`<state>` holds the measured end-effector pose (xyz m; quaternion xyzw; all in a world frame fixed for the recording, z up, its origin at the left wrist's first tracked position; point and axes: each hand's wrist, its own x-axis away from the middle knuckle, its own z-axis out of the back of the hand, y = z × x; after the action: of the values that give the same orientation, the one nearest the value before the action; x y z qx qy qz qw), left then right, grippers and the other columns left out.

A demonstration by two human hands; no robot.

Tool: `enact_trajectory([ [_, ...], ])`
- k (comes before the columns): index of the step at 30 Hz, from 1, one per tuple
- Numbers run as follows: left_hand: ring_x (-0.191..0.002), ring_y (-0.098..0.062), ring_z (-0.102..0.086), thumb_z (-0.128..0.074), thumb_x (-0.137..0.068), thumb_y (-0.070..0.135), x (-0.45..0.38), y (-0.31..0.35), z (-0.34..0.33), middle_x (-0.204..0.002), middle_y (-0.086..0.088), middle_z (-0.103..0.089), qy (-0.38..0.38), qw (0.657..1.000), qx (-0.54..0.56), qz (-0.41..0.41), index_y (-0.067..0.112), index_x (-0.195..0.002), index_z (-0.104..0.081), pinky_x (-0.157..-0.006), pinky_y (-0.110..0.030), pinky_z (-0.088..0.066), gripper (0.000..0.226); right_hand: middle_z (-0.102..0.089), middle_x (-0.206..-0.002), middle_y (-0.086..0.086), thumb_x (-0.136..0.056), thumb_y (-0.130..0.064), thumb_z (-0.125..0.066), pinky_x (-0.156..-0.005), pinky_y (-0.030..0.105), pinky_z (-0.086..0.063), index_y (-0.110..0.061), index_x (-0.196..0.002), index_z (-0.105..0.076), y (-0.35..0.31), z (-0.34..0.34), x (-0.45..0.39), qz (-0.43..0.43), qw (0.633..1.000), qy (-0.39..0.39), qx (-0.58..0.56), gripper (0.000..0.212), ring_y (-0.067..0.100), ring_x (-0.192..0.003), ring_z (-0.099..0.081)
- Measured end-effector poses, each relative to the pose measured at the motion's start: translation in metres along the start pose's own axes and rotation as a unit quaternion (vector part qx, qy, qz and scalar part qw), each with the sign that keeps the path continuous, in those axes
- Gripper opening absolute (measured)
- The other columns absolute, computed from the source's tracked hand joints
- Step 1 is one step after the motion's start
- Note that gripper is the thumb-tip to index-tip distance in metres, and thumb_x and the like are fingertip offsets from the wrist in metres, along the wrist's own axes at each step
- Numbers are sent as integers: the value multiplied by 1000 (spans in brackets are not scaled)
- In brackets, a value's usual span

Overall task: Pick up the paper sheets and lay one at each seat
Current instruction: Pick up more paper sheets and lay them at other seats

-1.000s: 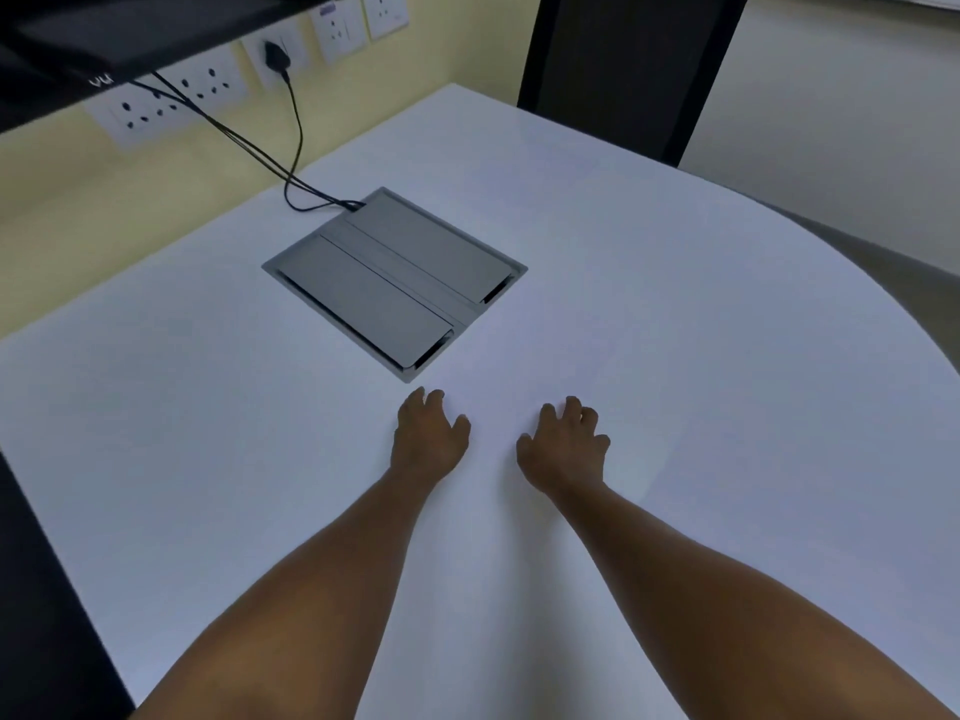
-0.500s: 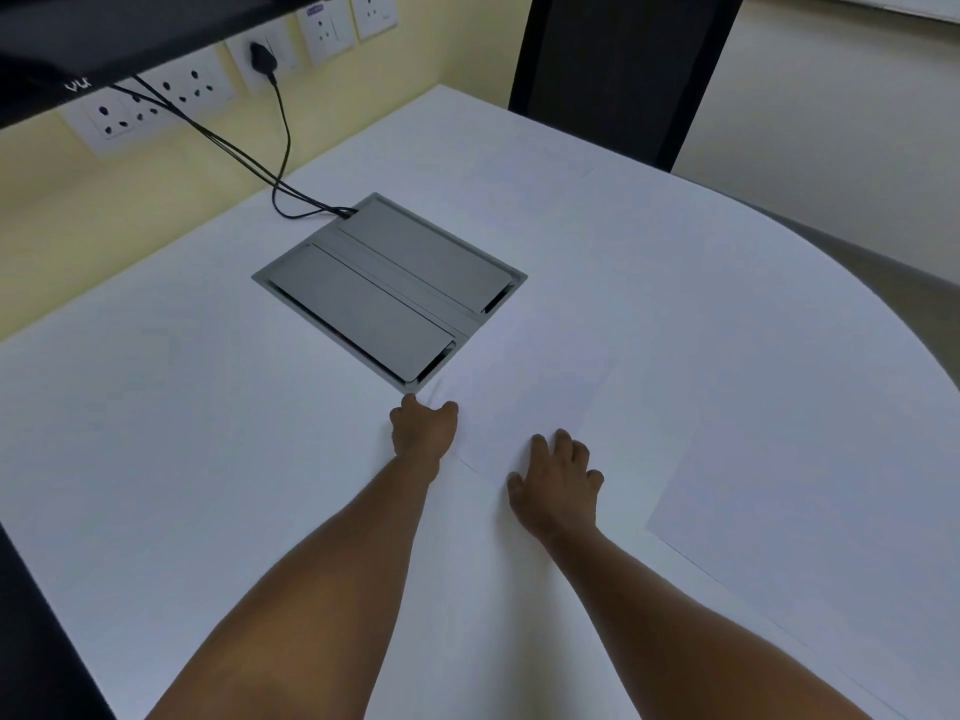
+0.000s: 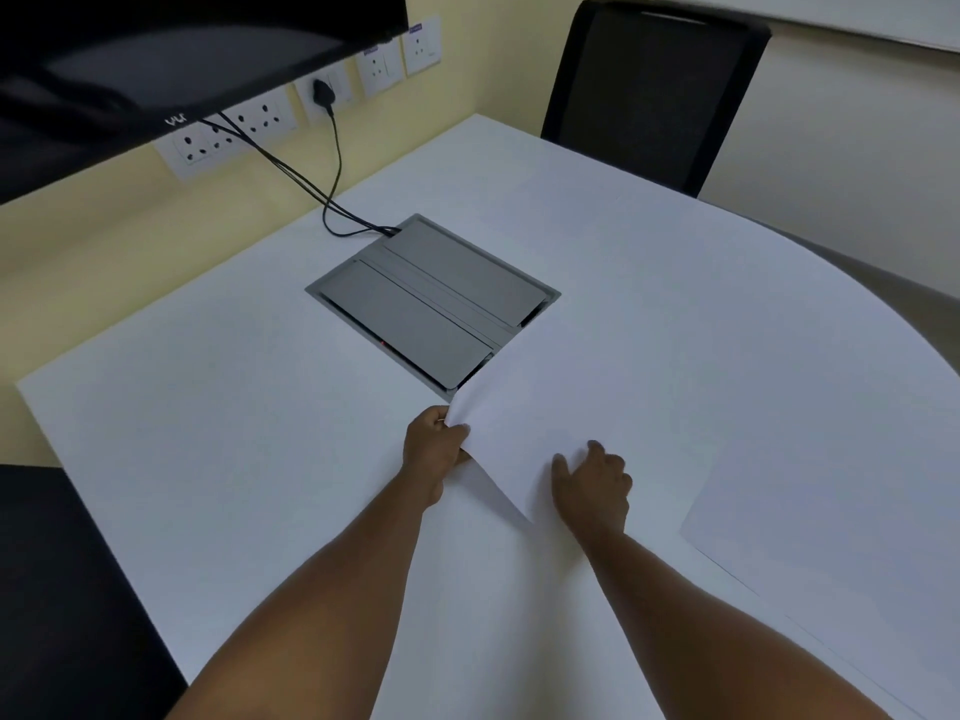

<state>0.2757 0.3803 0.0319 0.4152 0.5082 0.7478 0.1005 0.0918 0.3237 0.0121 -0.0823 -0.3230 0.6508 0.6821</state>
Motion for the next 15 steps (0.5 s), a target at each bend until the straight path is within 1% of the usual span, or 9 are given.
enact_trajectory([
  [3,-102,-31,-67,-62,-88,2,2,5,23,-112,-16,-67,-8,998,56,-12,5,-107,-64,-76,-35,-59,18,-49,-140,20,-94,-48,-52,-105,47,-40,-10,-142,-42,-10,5,-8,-88,990,-27,-108,63,40,-130,-46],
  [5,-100,-29,-67,-63,-89,2,3,8,39,-113,-15,-67,-8,996,87,-12,5,-110,-63,-76,-34,-59,21,-53,-137,14,-93,-51,-53,-105,43,-40,-10,-138,-46,-17,4,-12,-120,974,-44,-187,61,35,-126,-51],
  [6,-98,-27,-68,-63,-89,1,3,10,48,-113,-14,-67,-7,995,102,-11,7,-110,-63,-75,-33,-59,21,-55,-127,10,-92,-53,-53,-102,42,-41,-12,-128,-51,-22,3,-12,-129,964,-53,-227,55,31,-117,-54],
  [7,-96,-25,-68,-64,-89,1,3,12,56,-113,-13,-67,-7,993,120,-9,9,-110,-63,-73,-31,-59,22,-54,-114,9,-91,-54,-54,-97,42,-43,-14,-114,-52,-27,1,-12,-139,951,-64,-268,46,27,-106,-54],
  [8,-94,-24,-69,-64,-89,0,4,13,64,-112,-13,-67,-7,991,135,-8,9,-112,-62,-70,-29,-59,25,-53,-105,7,-90,-54,-56,-91,41,-45,-14,-103,-51,-33,0,-11,-151,936,-75,-309,42,24,-97,-53],
  [10,-93,-23,-68,-64,-89,-1,5,15,81,-113,-12,-66,-7,988,157,-5,9,-119,-59,-69,-29,-59,32,-57,-89,4,-88,-48,-63,-78,38,-49,-11,-86,-54,-46,-3,-5,-184,896,-102,-392,38,22,-81,-57],
  [12,-94,-24,-67,-64,-89,-2,7,14,99,-115,-12,-65,2,986,165,-4,9,-123,-56,-72,-32,-58,37,-55,-81,3,-86,-36,-71,-71,34,-51,-13,-80,-56,-58,-8,2,-206,860,-133,-447,28,18,-71,-53],
  [14,-98,-26,-67,-64,-89,-2,9,11,118,-118,-13,-65,15,986,169,-5,7,-126,-54,-77,-34,-57,40,-52,-79,2,-84,-25,-73,-64,30,-50,-15,-80,-56,-69,-18,10,-208,849,-155,-461,20,17,-66,-48],
  [15,-100,-27,-67,-65,-89,-3,10,8,128,-119,-13,-66,23,985,168,-7,6,-127,-54,-79,-36,-57,40,-52,-79,3,-84,-20,-72,-61,29,-48,-14,-80,-55,-75,-23,14,-203,849,-159,-461,18,17,-65,-46],
])
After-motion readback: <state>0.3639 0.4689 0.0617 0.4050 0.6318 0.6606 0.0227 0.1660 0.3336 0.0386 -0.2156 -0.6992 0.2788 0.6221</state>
